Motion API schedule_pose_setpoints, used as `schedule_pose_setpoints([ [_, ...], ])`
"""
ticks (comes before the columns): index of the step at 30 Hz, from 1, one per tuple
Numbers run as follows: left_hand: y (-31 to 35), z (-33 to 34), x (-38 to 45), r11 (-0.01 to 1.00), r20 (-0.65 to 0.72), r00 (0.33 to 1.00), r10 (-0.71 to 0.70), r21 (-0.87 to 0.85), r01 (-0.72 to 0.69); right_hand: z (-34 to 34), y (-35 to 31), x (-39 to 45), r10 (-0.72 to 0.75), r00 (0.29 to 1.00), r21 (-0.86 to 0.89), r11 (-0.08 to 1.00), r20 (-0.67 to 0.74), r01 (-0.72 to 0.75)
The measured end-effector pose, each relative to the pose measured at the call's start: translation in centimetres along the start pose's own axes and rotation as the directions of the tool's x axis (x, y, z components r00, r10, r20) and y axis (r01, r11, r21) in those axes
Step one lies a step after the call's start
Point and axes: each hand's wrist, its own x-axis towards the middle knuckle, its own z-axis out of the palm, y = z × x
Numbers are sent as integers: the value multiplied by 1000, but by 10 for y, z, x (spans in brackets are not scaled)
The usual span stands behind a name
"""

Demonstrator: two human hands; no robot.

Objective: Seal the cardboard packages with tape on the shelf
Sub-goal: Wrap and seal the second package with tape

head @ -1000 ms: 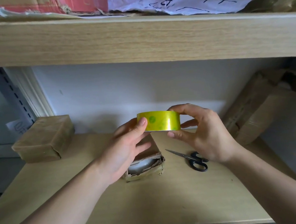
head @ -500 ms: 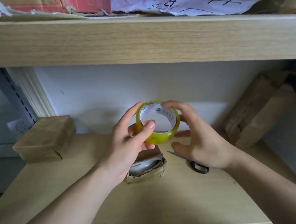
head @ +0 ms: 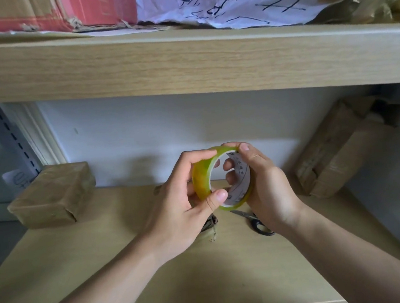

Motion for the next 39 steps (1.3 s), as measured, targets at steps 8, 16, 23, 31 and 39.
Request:
schedule_pose_setpoints([
  [8, -3, -2, 2, 1000, 94, 996, -3, -21, 5, -3, 3, -2, 23, 999, 13, 1000, 39, -23],
  [16, -5, -5, 6, 999, 134, 991, 2, 47, -8, -3, 10, 1, 115, 993, 101, 988, 15, -116],
  [23, -2, -8, 5, 992, 145, 989, -34, 128, 16, 2, 15, 2, 193, 981, 140, 972, -27, -187],
  [31, -7, -7, 9, 911, -177, 972, 153, 406, -69, 0, 11, 7, -57, 998, 25, 998, -11, 57],
  [39, -6, 9, 10, 970, -246, 950, -195, 97, 224, 11, 16, -7, -231, 970, -220, 945, 74, 242],
])
